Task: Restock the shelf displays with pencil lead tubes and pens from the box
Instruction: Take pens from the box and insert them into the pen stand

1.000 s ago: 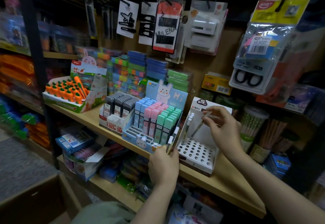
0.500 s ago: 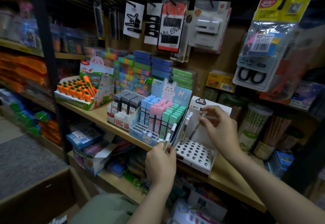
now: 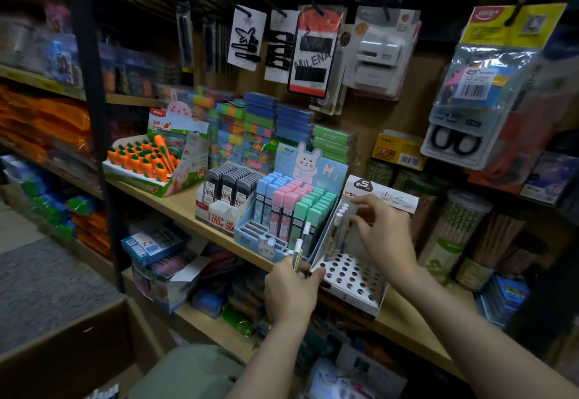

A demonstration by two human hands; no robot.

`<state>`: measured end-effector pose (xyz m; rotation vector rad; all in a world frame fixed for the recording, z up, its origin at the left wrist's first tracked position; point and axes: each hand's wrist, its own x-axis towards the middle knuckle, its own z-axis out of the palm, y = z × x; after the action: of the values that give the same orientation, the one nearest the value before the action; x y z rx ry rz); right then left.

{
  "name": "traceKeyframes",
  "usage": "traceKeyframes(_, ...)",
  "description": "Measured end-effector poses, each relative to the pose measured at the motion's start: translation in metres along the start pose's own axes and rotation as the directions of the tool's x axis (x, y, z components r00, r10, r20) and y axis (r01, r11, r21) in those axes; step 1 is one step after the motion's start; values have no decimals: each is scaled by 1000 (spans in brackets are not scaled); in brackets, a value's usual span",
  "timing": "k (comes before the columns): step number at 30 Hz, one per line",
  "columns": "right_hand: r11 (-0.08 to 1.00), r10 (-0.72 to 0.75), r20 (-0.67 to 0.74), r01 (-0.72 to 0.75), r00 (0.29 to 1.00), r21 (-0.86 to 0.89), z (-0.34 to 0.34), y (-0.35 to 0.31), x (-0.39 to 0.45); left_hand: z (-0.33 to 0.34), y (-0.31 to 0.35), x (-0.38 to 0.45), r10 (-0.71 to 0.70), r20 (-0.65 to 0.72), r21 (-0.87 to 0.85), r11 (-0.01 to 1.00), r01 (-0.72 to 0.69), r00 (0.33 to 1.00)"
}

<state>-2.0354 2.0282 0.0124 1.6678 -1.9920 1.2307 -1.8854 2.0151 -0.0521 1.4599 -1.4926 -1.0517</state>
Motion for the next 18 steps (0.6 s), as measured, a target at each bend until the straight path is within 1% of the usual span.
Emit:
traceKeyframes(3, 1000, 11, 58, -10, 998, -11, -1, -1, -10, -4, -1, -1, 12, 23, -31, 999, -11, 1000)
traceKeyframes(5, 1000, -13, 49, 14, 999, -24, -7, -1, -17, -8, 3, 0, 73, 56, -184, 981, -61, 996)
traceKeyframes(6, 998, -35, 22, 36, 999, -46, -11, 0, -19, -11, 7, 0, 108, 115, -294, 953, -70, 988)
traceKeyframes(7, 997, -60, -10, 59, 998, -50, -16, -1, -20, -16, 11, 0, 138, 206, -407, 912, -43, 969)
traceKeyframes(8, 997, -72, -29, 71, 997, -12, -20, -4, -20, -21, 16, 0, 161, 312, -525, 851, 28, 936)
traceKeyframes(9, 996, -61, -18, 62, 998, 68, -24, -8, -18, -25, 20, -1, 187, 411, -637, 759, 134, 892)
traceKeyframes(10, 986, -31, 25, 27, 999, 162, -28, -15, -16, -28, 23, -2, 221, 491, -715, 655, 245, 843)
traceKeyframes(11, 970, 3, 88, -24, 996, 243, -30, -21, -14, -31, 25, -3, 256, 540, -748, 583, 318, 801)
traceKeyframes(12, 948, 26, 156, -74, 987, 309, -32, -27, -11, -32, 26, -5, 287, 570, -754, 556, 351, 770)
traceKeyframes(15, 873, 40, 316, -187, 948, 451, -33, -46, -8, -37, 25, -11, 369, 622, -743, 557, 372, 690)
traceKeyframes(17, 794, 30, 364, -244, 931, 558, -33, -54, -10, -40, 26, -13, 404, 635, -743, 554, 376, 659)
traceKeyframes(18, 770, 22, 369, -252, 929, 587, -34, -57, -11, -41, 26, -13, 411, 633, -744, 556, 370, 656)
